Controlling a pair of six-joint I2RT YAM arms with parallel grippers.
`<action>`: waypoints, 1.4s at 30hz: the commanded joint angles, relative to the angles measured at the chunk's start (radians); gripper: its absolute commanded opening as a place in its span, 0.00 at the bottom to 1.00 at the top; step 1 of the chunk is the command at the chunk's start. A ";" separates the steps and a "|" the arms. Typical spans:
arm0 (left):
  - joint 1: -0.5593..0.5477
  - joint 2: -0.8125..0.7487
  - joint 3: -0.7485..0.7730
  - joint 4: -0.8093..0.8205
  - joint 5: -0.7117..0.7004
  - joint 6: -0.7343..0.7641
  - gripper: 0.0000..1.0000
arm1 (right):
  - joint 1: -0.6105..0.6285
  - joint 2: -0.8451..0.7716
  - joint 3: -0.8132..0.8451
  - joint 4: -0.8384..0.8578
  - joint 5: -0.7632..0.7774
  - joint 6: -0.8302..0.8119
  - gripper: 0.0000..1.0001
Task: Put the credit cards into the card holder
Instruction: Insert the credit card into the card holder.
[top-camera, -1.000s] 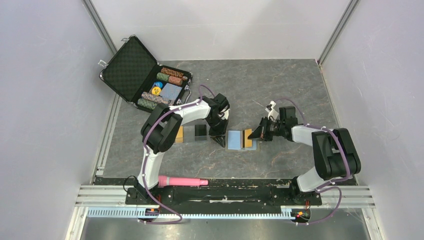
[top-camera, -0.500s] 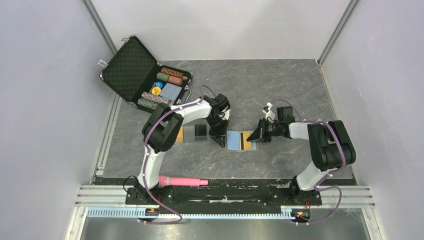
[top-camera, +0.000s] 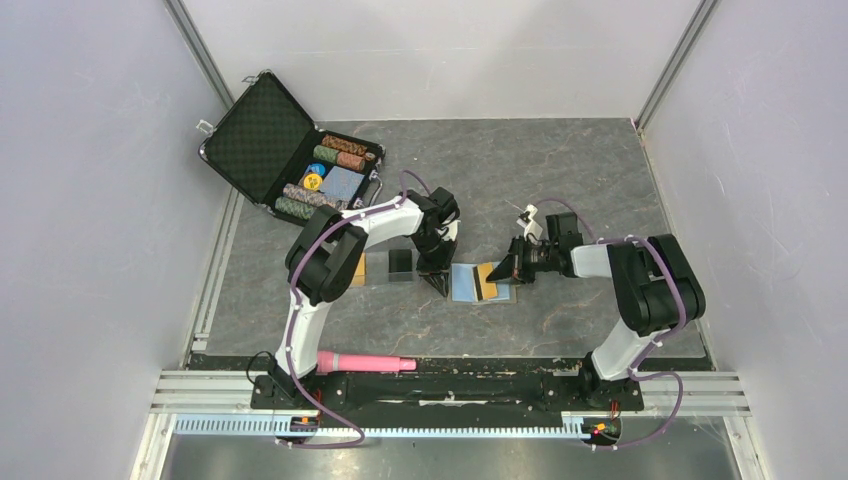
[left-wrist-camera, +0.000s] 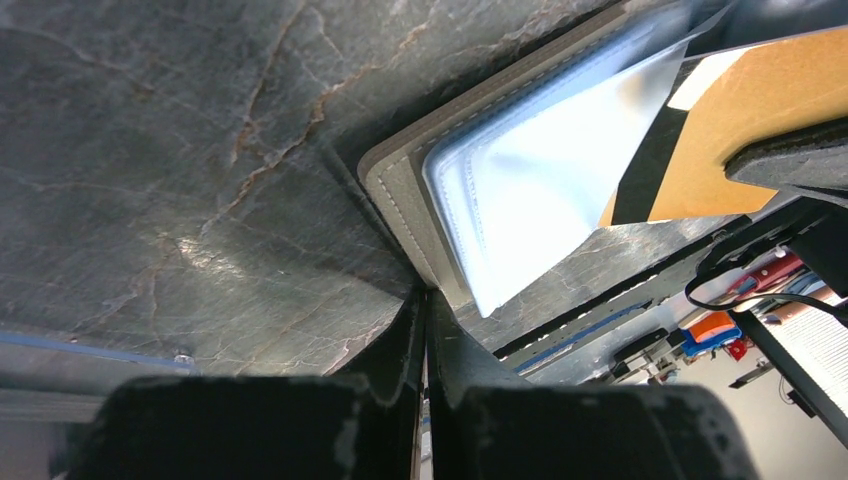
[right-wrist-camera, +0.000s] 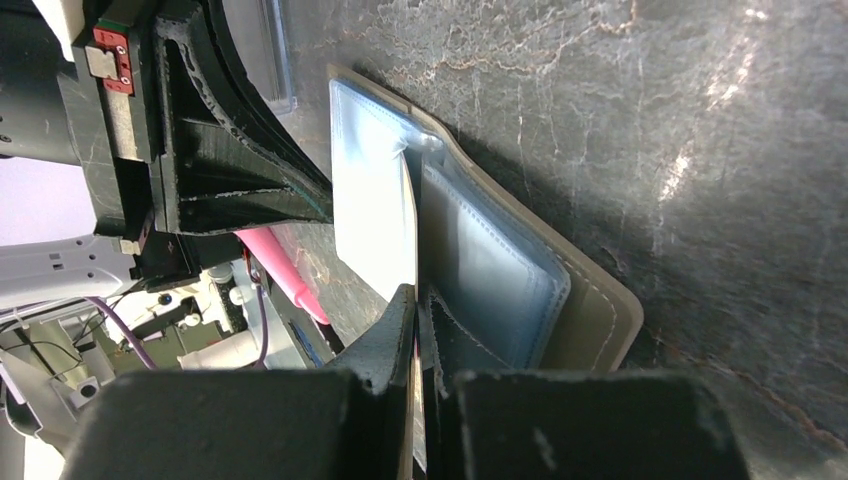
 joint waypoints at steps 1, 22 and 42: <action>-0.008 0.046 0.006 0.017 -0.043 0.065 0.05 | 0.018 0.021 -0.002 0.062 0.021 0.016 0.00; -0.010 0.049 0.002 0.013 -0.053 0.071 0.02 | 0.002 -0.055 0.040 -0.095 0.207 -0.063 0.00; -0.013 0.055 0.010 0.013 -0.046 0.070 0.02 | 0.147 -0.006 -0.060 0.185 0.147 0.169 0.00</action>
